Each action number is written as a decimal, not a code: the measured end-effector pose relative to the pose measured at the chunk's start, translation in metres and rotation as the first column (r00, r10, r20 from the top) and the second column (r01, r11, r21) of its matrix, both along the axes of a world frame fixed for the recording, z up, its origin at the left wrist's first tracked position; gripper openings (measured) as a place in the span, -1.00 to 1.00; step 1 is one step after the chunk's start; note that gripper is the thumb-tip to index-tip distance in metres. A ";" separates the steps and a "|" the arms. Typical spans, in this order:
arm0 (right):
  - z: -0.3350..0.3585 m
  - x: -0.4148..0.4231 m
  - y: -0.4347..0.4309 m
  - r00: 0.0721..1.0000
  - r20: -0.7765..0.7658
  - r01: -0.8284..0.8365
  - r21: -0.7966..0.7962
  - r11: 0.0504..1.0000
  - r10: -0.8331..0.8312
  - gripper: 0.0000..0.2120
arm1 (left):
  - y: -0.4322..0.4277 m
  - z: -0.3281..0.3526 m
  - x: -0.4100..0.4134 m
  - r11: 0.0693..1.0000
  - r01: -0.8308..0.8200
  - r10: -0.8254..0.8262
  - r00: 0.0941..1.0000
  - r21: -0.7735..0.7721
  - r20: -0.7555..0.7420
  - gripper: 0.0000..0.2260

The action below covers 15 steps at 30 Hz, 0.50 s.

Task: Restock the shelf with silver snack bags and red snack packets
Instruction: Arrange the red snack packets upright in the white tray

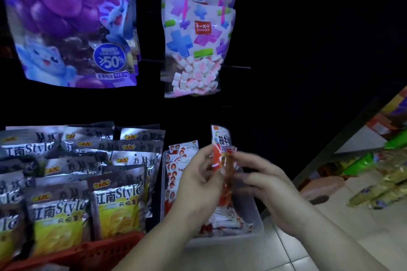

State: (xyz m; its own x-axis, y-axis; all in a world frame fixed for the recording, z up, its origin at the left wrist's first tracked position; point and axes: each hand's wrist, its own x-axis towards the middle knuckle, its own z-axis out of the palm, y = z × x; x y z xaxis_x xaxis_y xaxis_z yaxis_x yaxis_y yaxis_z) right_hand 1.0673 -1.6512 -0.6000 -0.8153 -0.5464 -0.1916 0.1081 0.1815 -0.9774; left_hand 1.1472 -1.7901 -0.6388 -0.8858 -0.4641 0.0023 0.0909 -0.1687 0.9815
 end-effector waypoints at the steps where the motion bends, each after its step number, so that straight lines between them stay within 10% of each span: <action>1: -0.003 -0.003 0.002 0.994 -0.069 0.088 0.010 0.996 -0.087 -0.54 | -0.003 0.001 -0.001 1.000 0.018 -0.018 1.000 0.018 0.002 -0.59; 15: -0.016 -0.013 0.004 0.968 -0.192 0.179 0.063 0.982 -0.164 -0.48 | -0.002 -0.011 0.000 0.991 0.029 -0.024 0.999 -0.128 0.045 -0.30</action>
